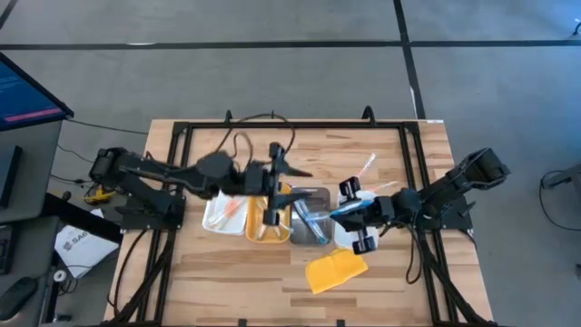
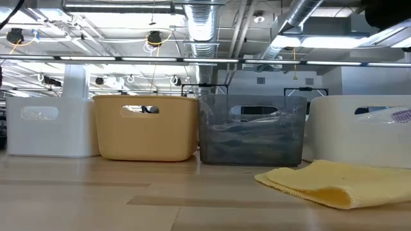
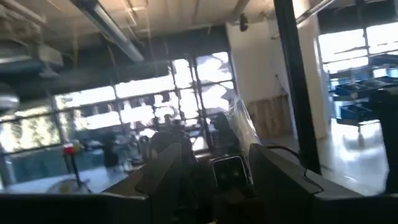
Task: Pick & Place Toothbrushes
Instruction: Put the blue toothbrush into the black bin
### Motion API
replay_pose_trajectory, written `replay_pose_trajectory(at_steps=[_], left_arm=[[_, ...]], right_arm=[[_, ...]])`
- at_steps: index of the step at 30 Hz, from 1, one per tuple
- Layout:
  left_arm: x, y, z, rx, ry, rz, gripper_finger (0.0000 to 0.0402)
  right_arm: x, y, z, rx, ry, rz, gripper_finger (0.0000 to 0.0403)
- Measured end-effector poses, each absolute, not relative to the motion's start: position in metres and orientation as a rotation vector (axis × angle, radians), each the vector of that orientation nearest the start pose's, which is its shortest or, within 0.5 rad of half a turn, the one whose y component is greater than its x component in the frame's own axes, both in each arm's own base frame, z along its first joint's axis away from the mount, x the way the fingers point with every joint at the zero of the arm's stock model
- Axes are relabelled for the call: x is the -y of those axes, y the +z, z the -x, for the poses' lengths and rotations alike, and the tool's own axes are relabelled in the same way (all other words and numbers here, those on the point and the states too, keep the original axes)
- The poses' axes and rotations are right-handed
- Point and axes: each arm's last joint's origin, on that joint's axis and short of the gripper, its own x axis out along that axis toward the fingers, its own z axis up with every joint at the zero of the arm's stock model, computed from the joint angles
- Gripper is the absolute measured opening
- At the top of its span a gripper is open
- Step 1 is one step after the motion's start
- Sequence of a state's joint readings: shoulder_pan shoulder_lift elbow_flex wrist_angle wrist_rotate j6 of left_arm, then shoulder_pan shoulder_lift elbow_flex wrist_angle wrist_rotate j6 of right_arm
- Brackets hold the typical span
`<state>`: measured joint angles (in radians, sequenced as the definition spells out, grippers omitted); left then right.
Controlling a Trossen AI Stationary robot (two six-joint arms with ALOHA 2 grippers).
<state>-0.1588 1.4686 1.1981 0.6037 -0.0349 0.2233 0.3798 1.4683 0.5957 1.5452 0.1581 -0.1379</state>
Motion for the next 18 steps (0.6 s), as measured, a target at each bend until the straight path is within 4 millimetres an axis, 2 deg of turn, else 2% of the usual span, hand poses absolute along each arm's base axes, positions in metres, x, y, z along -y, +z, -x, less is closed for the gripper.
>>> replay_pose_trajectory(at_steps=[8,10,18], left_arm=[[0.036,0.400,-0.349,0.077,-0.172,-0.147,0.0182],[0.035,0.400,-0.357,0.069,-0.200,-0.138,0.0182],[0.035,0.377,-0.376,-0.016,-0.231,-0.121,0.0182]], right_arm=[[-0.091,0.271,-0.262,0.602,0.121,-0.040,0.0005],[-0.091,0.270,-0.263,0.596,0.094,-0.046,0.0005],[-0.086,0.266,-0.267,0.554,0.038,-0.024,0.0005]])
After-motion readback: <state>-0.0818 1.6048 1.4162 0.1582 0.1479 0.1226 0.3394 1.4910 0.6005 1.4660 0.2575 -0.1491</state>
